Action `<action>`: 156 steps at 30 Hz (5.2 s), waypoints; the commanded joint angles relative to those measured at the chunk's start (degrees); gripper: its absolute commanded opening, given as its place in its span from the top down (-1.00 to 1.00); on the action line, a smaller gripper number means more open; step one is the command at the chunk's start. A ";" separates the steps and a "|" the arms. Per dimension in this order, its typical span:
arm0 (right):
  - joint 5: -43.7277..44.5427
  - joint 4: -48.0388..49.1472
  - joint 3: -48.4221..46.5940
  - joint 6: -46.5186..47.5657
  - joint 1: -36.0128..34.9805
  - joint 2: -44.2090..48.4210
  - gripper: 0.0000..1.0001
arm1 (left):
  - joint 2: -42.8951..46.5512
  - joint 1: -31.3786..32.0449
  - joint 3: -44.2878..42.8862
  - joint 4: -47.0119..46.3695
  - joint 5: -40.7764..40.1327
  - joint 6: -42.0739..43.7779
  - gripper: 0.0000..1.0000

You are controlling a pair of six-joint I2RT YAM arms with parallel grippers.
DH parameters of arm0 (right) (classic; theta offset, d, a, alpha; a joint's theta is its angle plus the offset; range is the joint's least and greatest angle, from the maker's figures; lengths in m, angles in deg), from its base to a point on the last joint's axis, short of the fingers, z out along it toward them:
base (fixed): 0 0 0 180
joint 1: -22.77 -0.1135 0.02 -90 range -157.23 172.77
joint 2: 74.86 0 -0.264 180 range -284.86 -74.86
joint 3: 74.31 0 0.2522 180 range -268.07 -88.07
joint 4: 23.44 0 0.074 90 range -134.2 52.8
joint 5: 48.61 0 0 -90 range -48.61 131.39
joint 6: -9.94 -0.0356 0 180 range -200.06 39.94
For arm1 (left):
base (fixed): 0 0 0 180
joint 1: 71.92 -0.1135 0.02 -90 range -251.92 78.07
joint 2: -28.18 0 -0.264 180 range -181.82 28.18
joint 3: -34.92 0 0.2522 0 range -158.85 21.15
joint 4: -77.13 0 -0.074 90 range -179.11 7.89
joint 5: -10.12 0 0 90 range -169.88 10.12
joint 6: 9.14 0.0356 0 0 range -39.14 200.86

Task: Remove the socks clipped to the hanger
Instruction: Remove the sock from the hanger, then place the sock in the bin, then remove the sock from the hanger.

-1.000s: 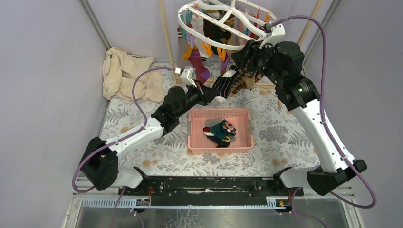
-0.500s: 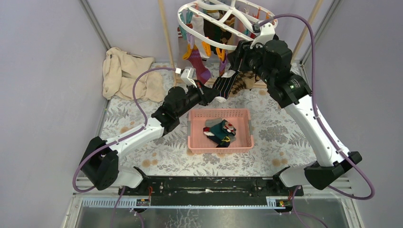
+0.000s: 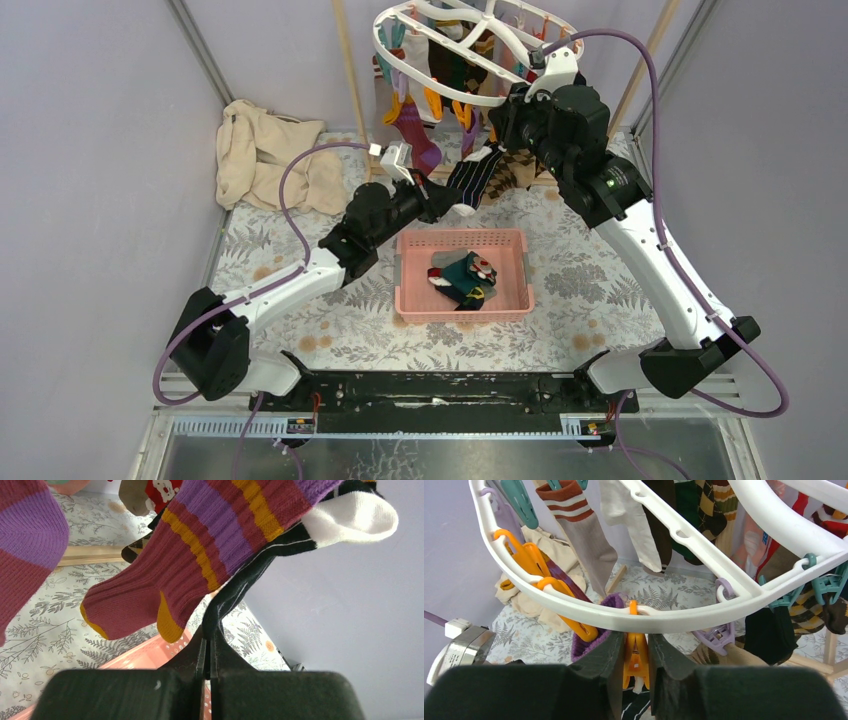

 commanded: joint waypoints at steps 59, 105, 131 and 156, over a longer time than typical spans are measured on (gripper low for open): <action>20.57 -1.10 12.66 -1.51 1.69 16.44 -0.56 | -0.33 5.42 8.19 22.86 6.26 1.77 -0.68; -29.98 29.65 32.47 -16.51 33.77 7.36 -0.36 | 10.01 6.09 6.99 22.17 10.77 5.39 -0.97; -37.40 35.53 31.57 -17.85 29.96 0.96 -0.56 | 8.48 6.09 5.95 22.03 11.68 4.95 -0.97; -25.25 40.16 36.52 -14.83 23.12 3.20 0.68 | 9.33 6.74 5.97 22.14 11.15 4.51 -0.98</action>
